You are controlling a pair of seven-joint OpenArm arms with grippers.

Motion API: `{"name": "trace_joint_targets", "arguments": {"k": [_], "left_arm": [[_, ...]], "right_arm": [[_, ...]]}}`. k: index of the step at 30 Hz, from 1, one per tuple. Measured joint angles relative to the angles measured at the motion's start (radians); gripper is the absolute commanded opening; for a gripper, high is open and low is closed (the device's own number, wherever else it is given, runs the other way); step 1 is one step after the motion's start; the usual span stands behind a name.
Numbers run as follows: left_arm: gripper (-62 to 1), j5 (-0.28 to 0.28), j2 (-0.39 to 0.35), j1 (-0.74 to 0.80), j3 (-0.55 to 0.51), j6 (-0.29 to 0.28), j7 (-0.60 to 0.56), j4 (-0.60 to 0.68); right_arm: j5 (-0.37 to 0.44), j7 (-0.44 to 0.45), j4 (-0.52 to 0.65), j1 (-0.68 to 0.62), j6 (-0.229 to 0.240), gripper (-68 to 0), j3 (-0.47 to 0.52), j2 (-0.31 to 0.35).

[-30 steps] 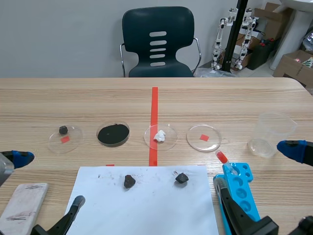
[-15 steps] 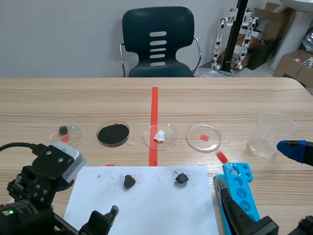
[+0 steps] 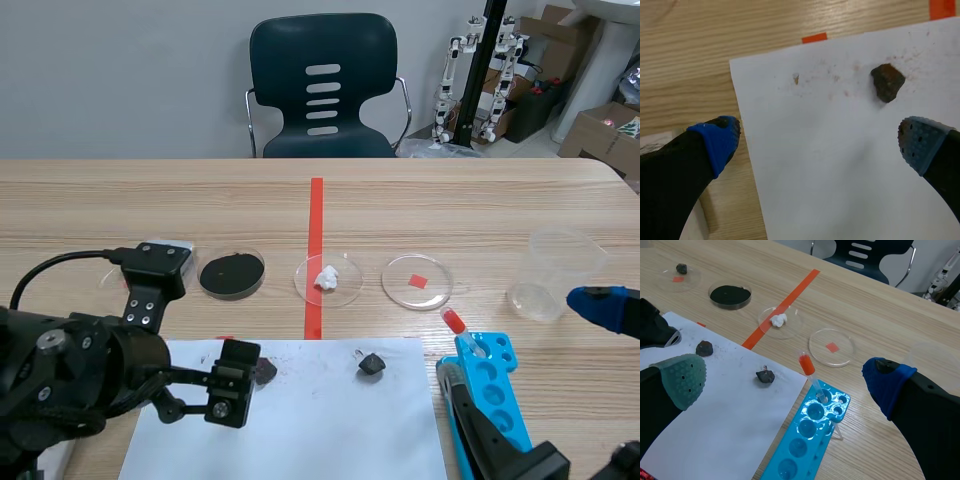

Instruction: Pick up the middle mineral with the left hand

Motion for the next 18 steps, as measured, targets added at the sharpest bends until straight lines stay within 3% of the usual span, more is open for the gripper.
{"name": "trace_joint_targets", "arguments": {"k": [3,7,14,18], "left_arm": [[1.4,0.0,0.003,-0.021,0.047,0.014,-0.003,0.0],[1.4,0.0,0.005,-0.047,0.109,0.117,-0.002,0.0],[1.4,0.0,0.005,-0.095,0.178,0.21,0.02,0.0],[1.4,-0.037,0.02,-0.118,0.198,0.245,0.02,0.0]], "right_arm": [[0.0,0.0,0.0,0.0,0.0,0.4,0.0,0.0],[0.0,0.0,0.0,0.0,0.0,0.4,0.0,0.0],[0.0,0.0,0.0,0.0,0.0,0.4,0.0,0.0],[0.0,0.0,0.0,0.0,0.0,0.4,0.0,0.0]]}}
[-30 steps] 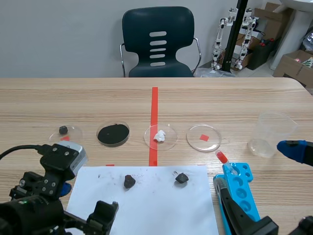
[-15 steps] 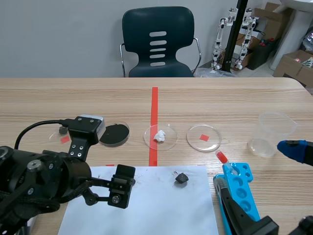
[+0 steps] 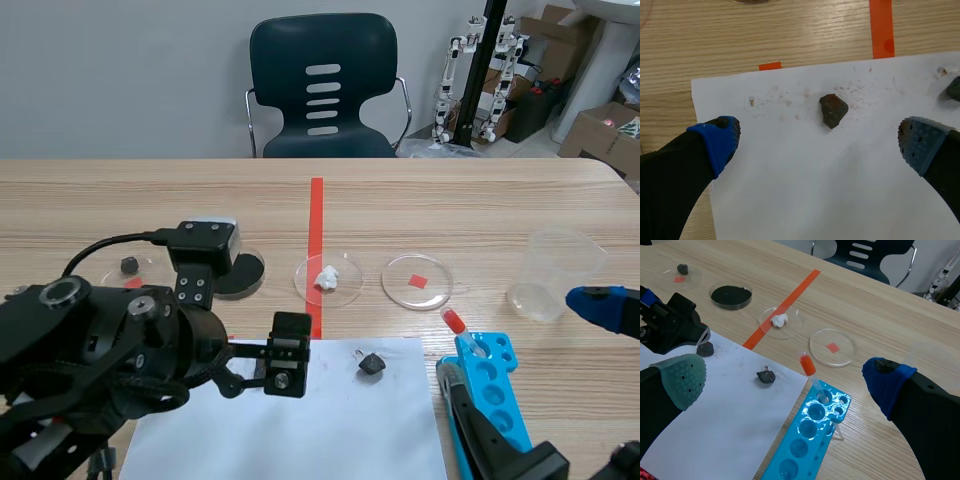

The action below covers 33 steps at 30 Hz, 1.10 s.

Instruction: Pick up the middle mineral with the left hand

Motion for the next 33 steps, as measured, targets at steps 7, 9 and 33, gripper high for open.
{"name": "trace_joint_targets", "arguments": {"k": [7,9,33], "left_arm": [[1.4,-0.079,0.011,-0.094,0.09,0.068,0.043,-0.06],[1.4,-0.079,0.023,-0.122,0.104,0.108,0.058,-0.106],[1.4,-0.102,0.111,-0.256,0.108,0.184,0.066,-0.388]], "right_arm": [[0.0,0.0,0.0,0.0,0.0,0.4,0.0,0.0],[0.0,0.0,0.0,0.0,0.0,0.4,0.0,0.0],[0.0,0.0,0.0,0.0,0.0,0.4,0.0,0.0]]}}
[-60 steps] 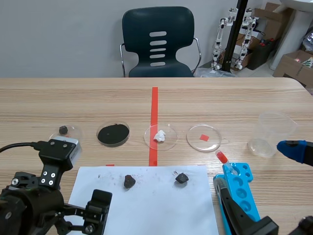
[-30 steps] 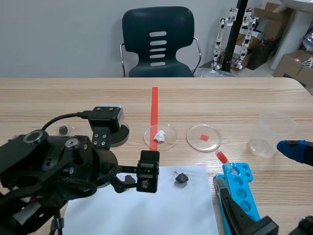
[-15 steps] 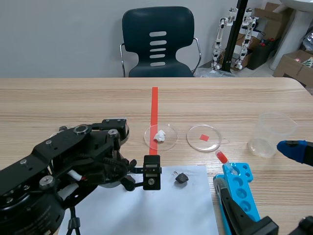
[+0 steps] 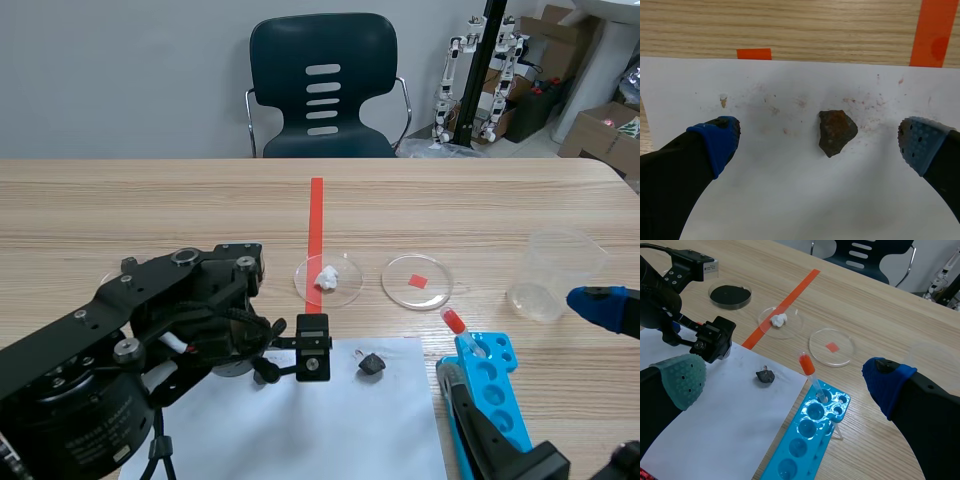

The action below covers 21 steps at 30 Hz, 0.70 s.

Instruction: Pick up the middle mineral with the left hand

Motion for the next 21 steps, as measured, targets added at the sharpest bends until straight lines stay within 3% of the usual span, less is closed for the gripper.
{"name": "trace_joint_targets", "arguments": {"k": [21], "left_arm": [[1.4,-0.025,0.024,-0.019,0.0,0.008,-0.021,-0.069]], "right_arm": [[0.0,0.0,0.0,0.0,0.0,0.4,0.0,0.0]]}}
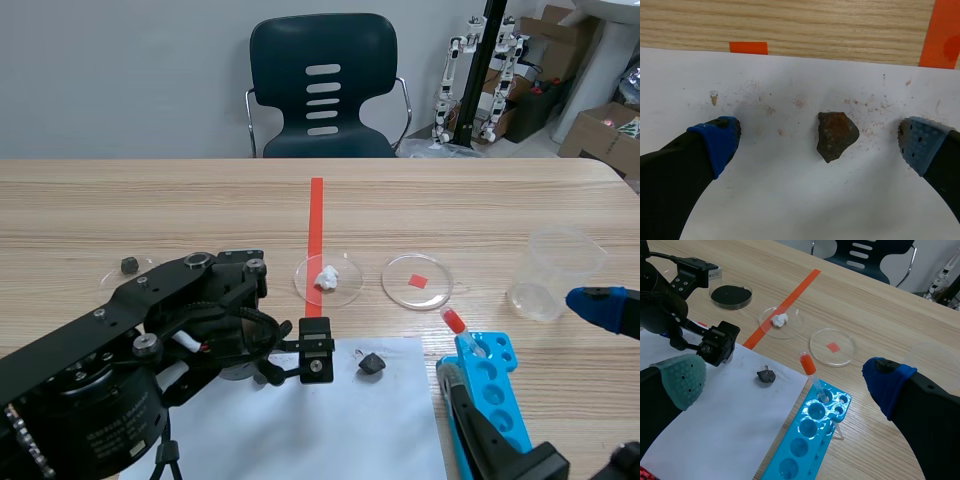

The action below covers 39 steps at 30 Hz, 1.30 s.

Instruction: Pick up the middle mineral with the left hand

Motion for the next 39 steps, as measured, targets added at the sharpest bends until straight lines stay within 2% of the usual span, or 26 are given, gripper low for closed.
{"name": "trace_joint_targets", "arguments": {"k": [3,12,26,31,39], "left_arm": [[-1.0,0.0,0.0,0.0,0.0,0.0,0.0,0.0],[-22.8,0.007,-0.002,0.0,-0.001,-0.004,0.0,0.0],[-41.9,0.007,-0.003,0.0,-0.001,-0.005,0.0,0.0],[-46.2,0.007,-0.003,0.0,-0.001,-0.005,0.0,0.0],[-46.5,0.007,-0.003,0.0,-0.001,-0.005,0.0,0.0]], "right_arm": [[0.0,0.0,0.0,0.0,0.0,0.4,0.0,0.0],[0.0,0.0,0.0,0.0,0.0,0.4,0.0,0.0],[0.0,0.0,0.0,0.0,0.0,0.4,0.0,0.0],[0.0,0.0,0.0,0.0,0.0,0.4,0.0,0.0],[0.0,0.0,0.0,0.0,0.0,0.4,0.0,0.0]]}}
